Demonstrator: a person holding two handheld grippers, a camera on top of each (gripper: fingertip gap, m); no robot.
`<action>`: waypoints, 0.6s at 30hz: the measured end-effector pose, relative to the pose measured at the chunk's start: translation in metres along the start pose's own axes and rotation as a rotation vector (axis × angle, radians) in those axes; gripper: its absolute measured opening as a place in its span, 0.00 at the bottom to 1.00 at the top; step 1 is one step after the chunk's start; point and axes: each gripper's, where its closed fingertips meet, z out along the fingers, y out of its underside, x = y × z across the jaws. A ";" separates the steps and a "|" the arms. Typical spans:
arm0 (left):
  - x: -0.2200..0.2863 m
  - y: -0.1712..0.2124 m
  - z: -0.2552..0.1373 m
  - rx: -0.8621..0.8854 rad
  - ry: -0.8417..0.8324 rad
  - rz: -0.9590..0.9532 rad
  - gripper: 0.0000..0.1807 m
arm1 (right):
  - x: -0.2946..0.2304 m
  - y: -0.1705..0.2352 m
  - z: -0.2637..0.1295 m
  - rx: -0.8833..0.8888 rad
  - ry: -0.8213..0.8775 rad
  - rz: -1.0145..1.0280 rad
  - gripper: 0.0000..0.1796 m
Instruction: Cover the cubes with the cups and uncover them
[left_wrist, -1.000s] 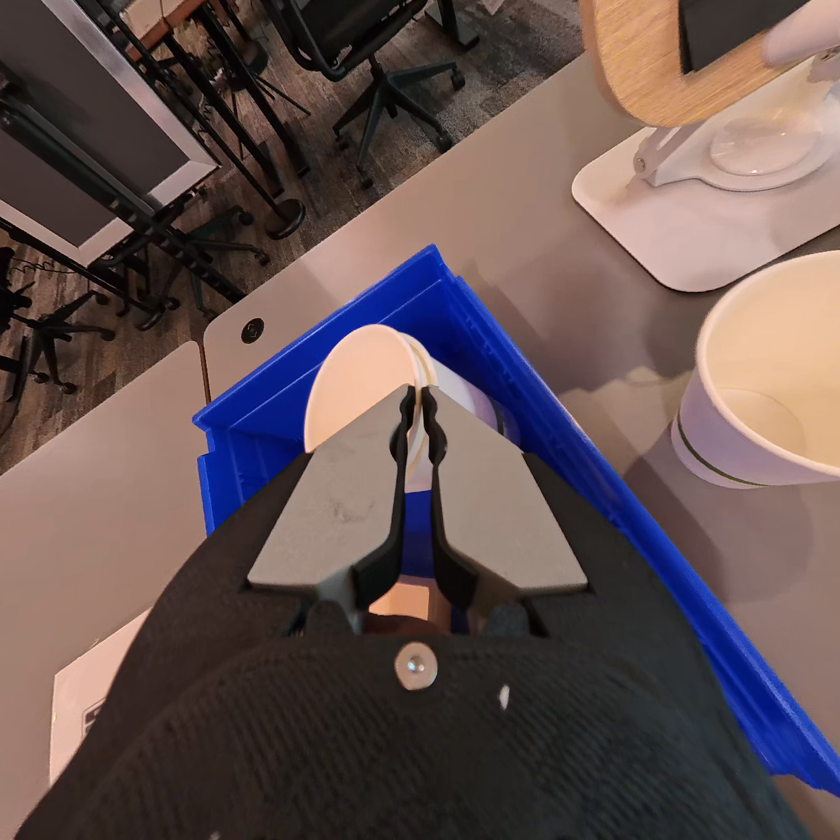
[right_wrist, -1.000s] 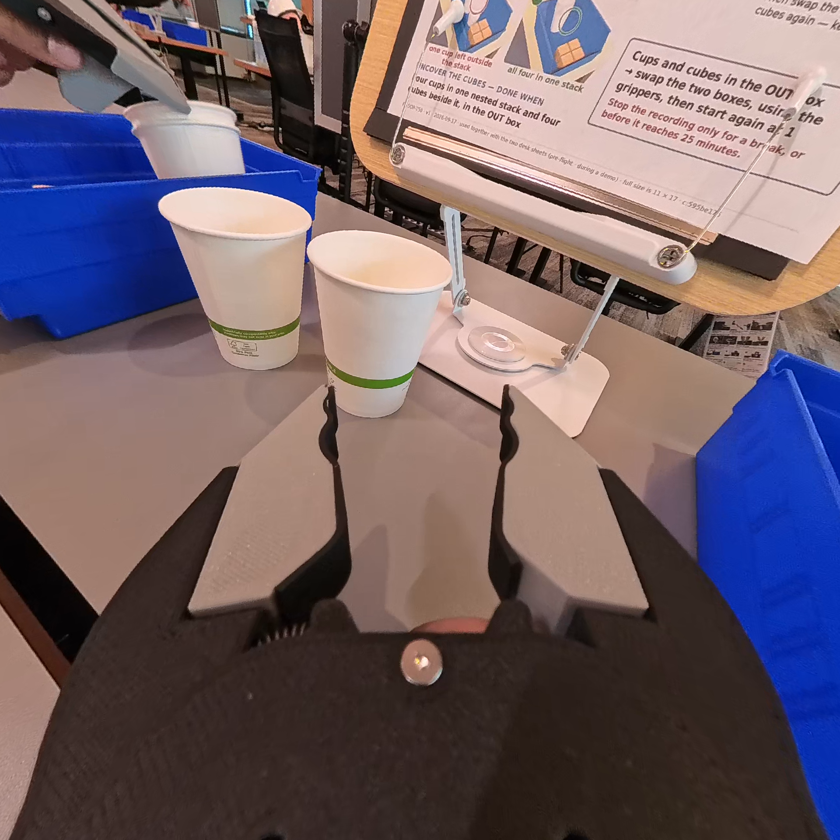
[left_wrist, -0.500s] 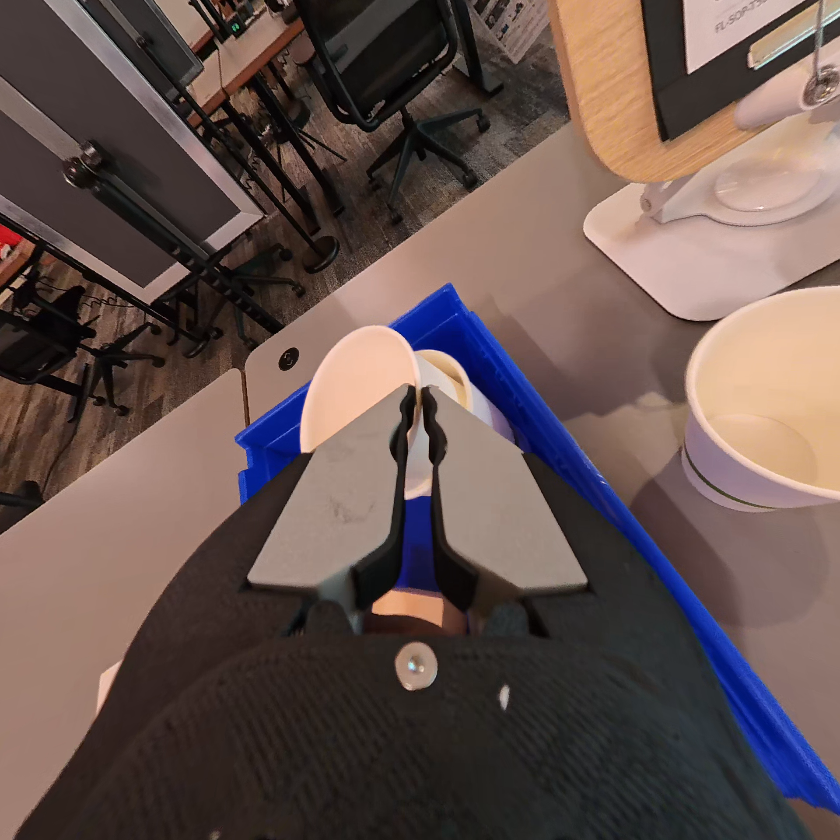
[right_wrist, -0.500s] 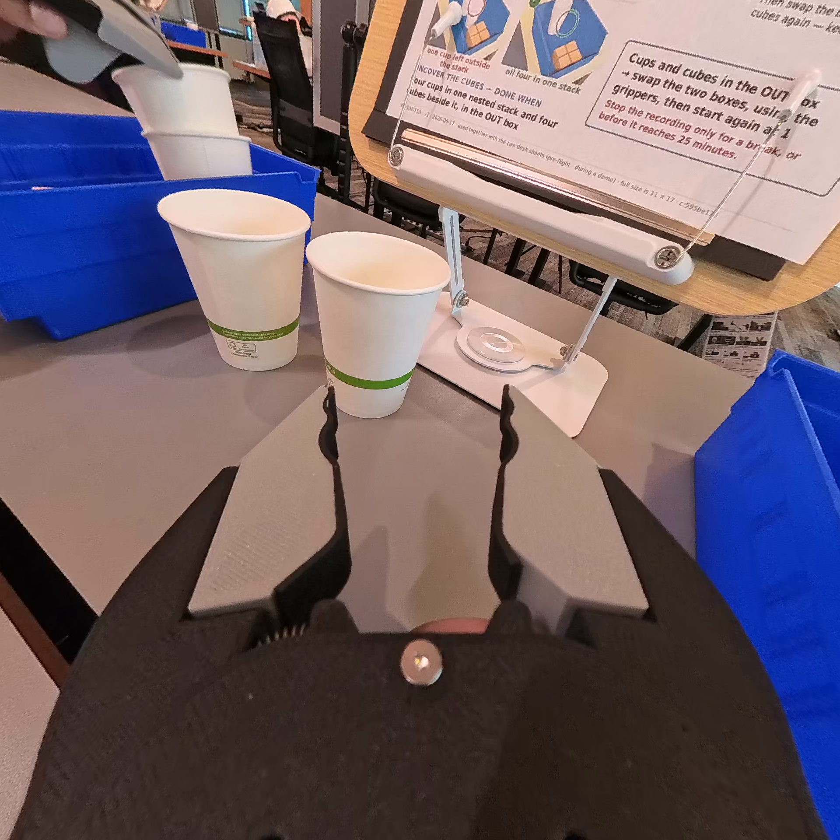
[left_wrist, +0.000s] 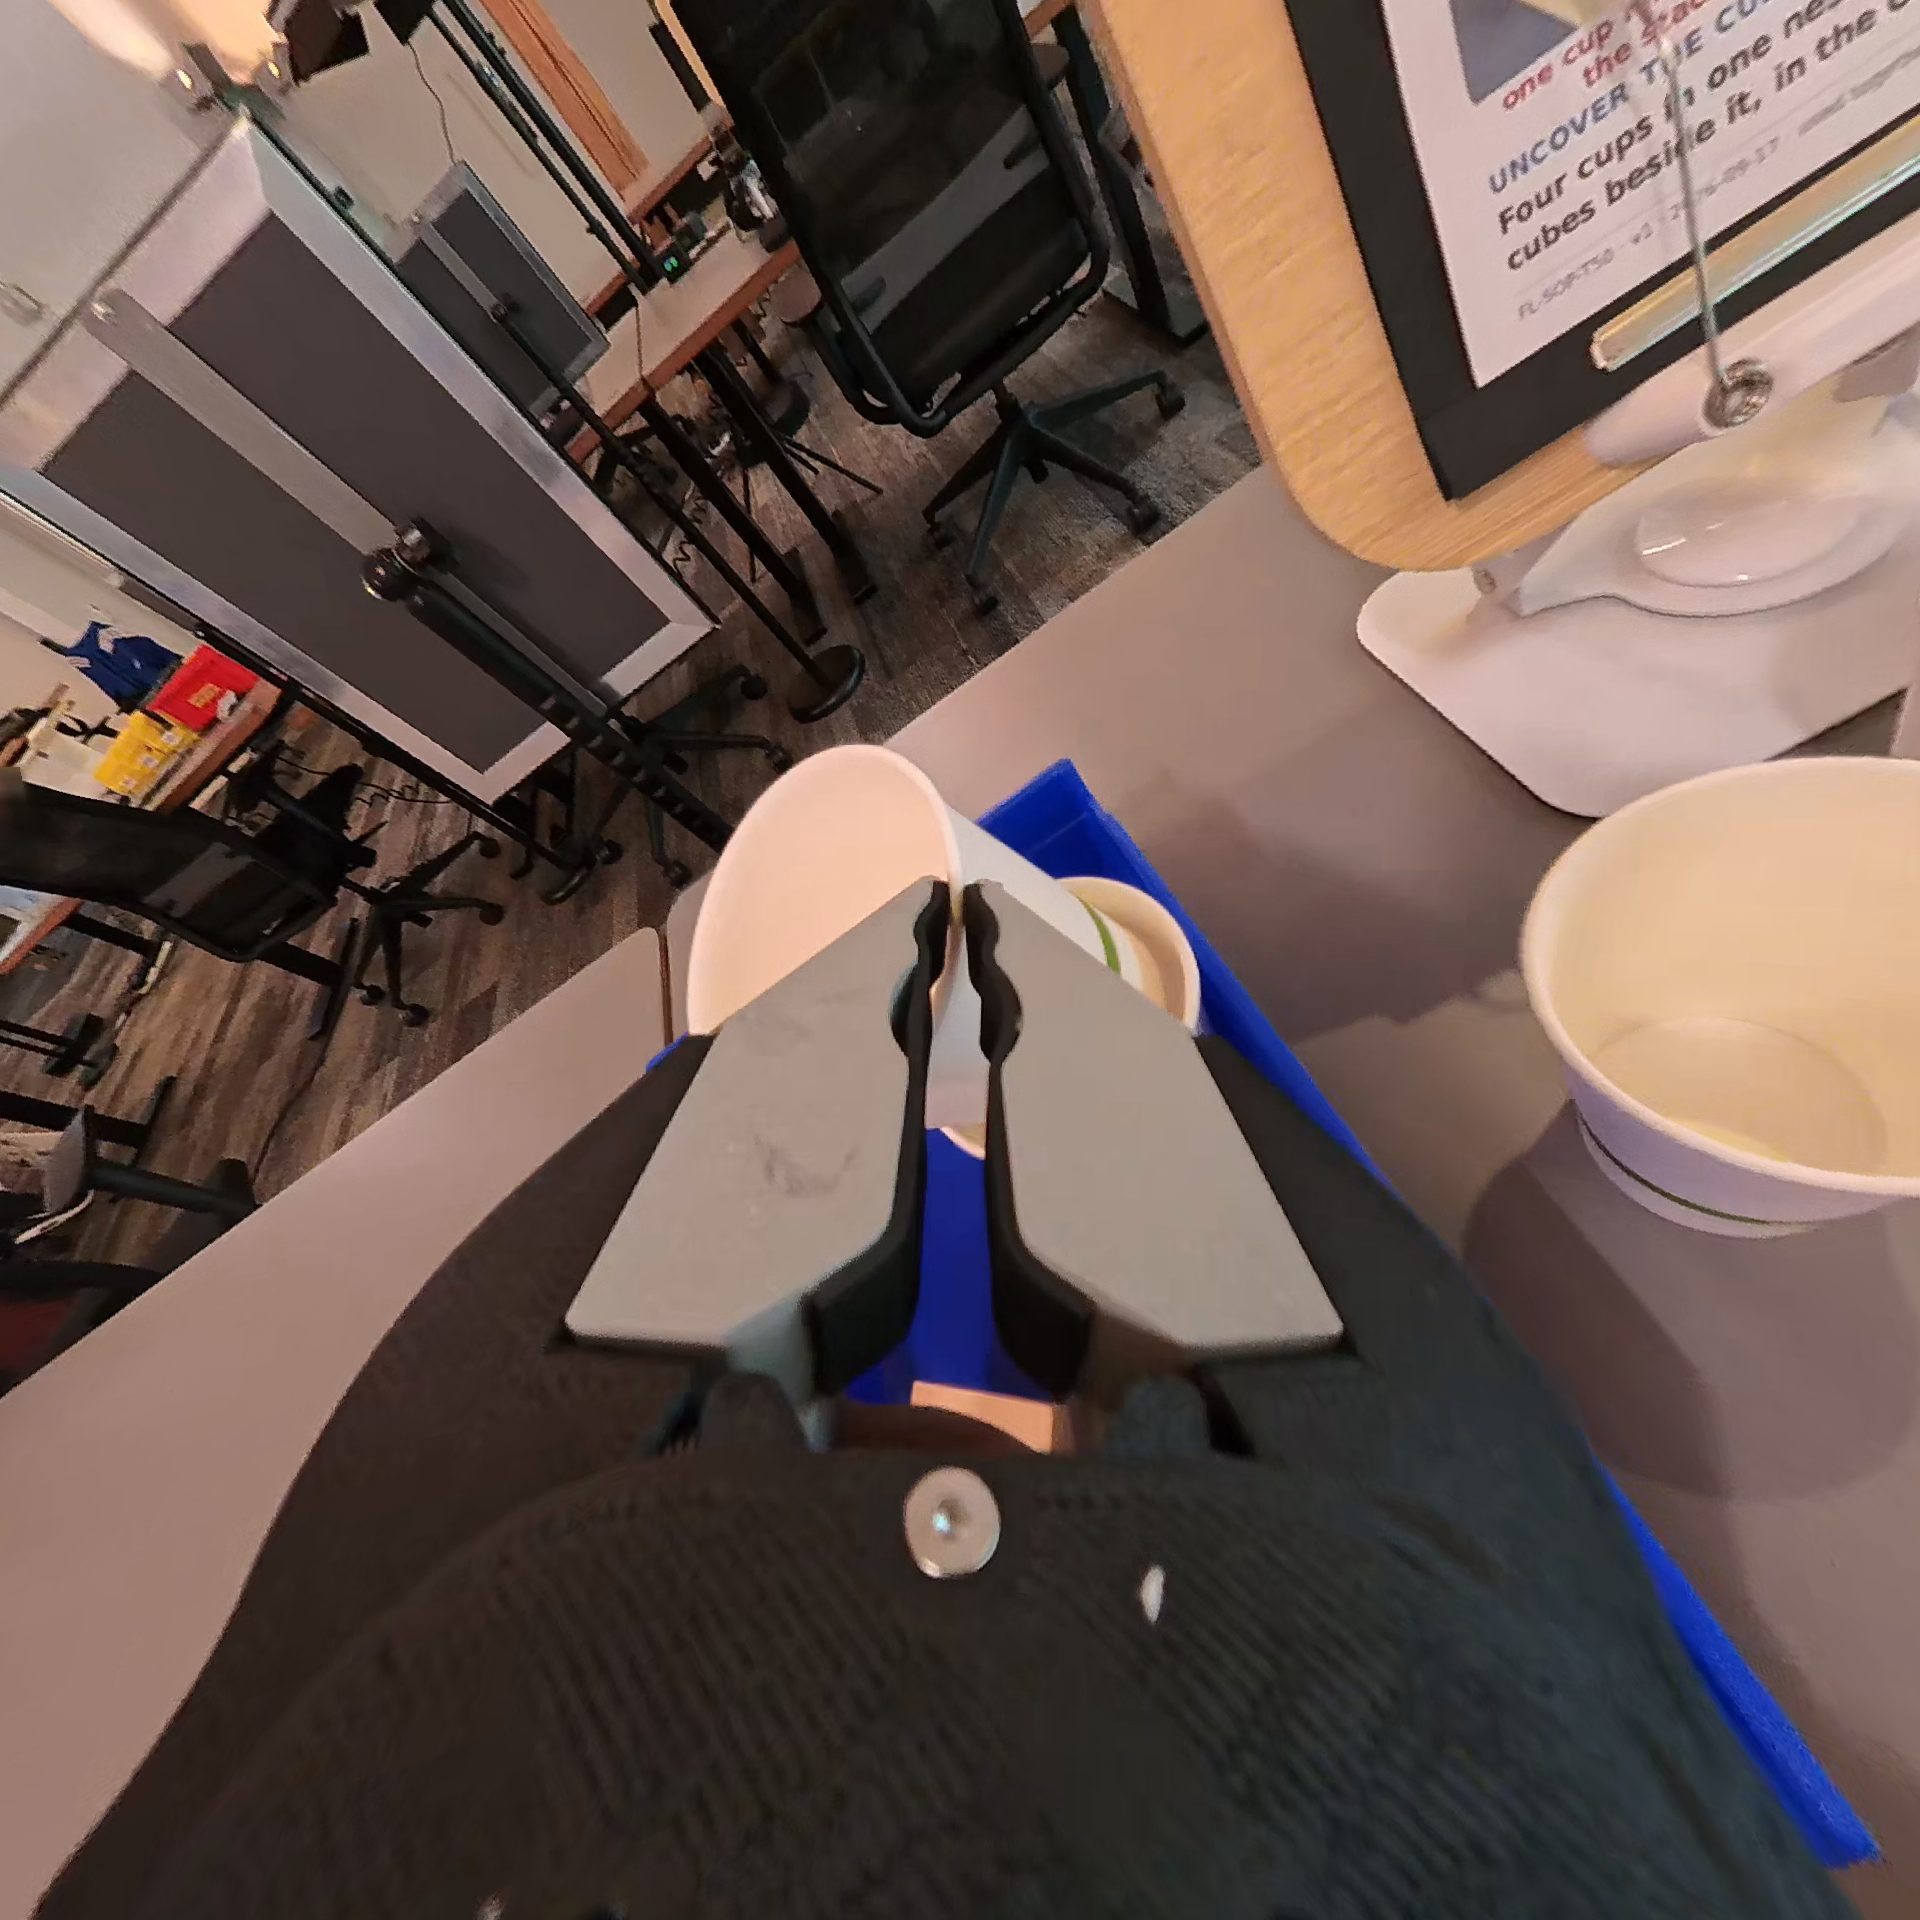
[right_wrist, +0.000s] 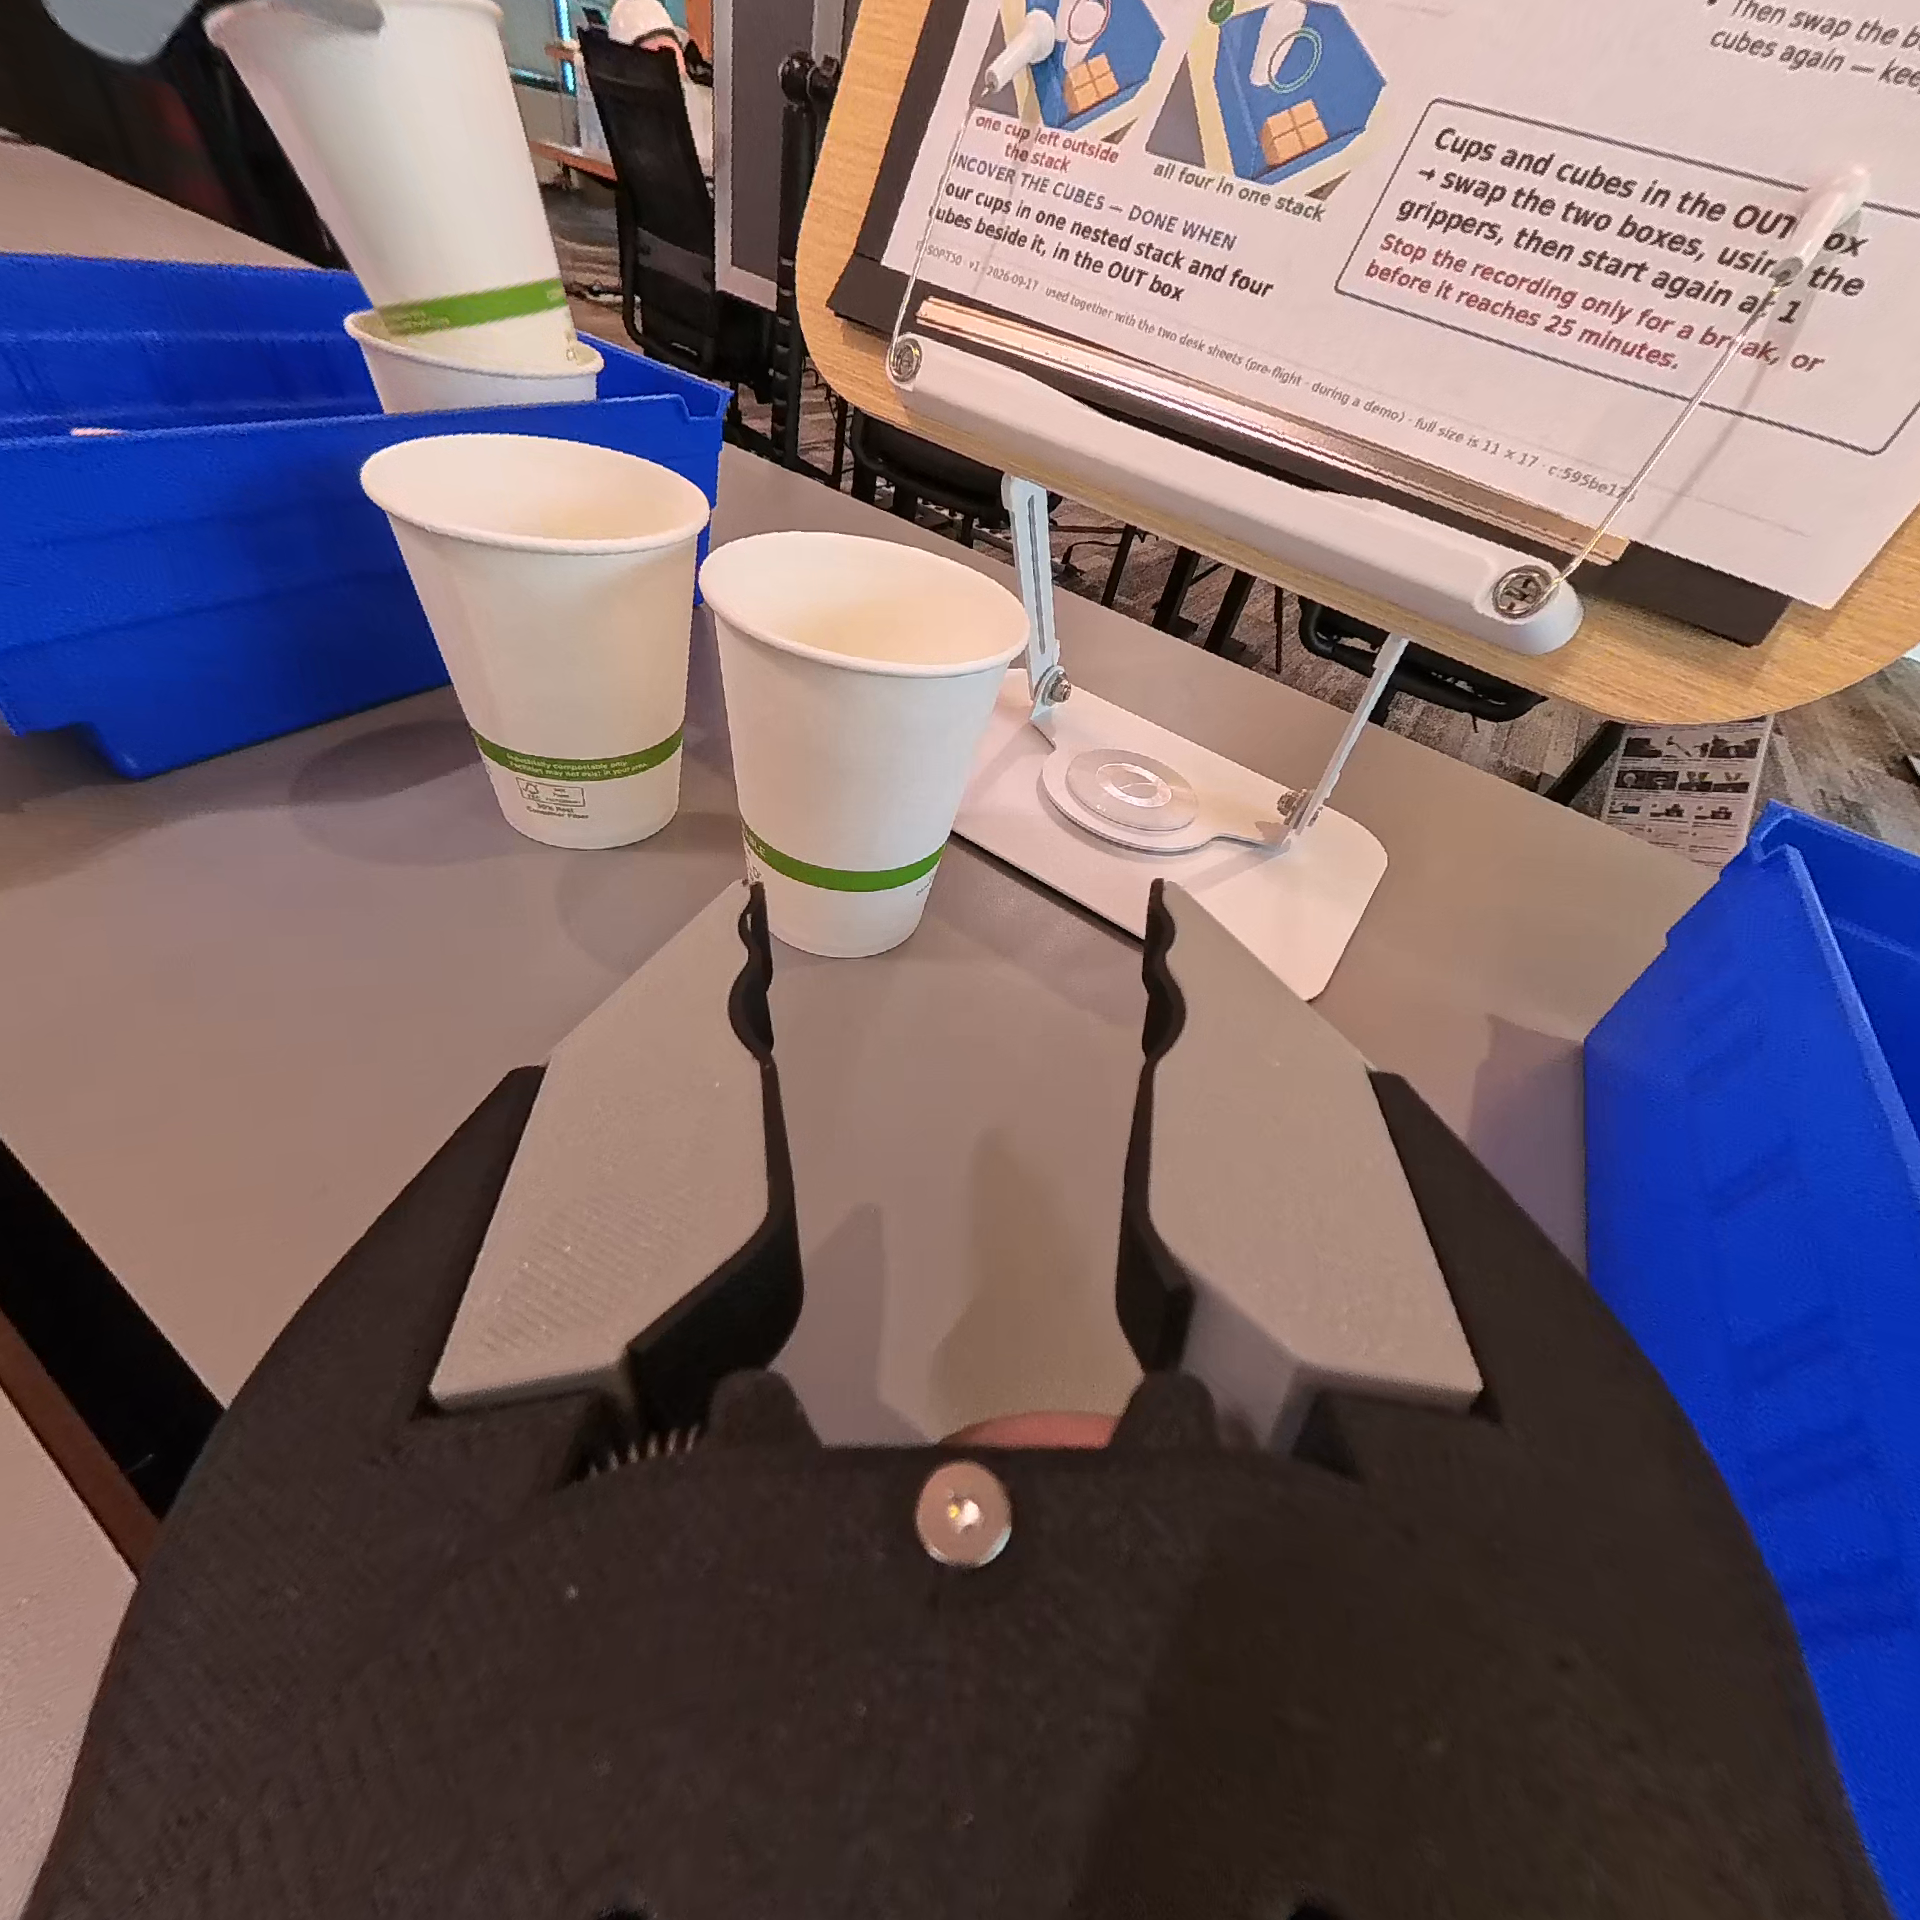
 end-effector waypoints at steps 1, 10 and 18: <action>0.000 -0.003 -0.002 0.008 -0.006 0.003 0.01 | 0.000 0.000 0.000 -0.001 0.000 0.000 0.39; -0.009 -0.023 -0.015 0.088 -0.085 0.014 0.01 | 0.000 0.000 0.000 0.001 0.001 0.000 0.39; -0.013 -0.034 -0.026 0.130 -0.109 0.008 0.01 | 0.000 0.000 0.000 0.000 0.001 0.000 0.39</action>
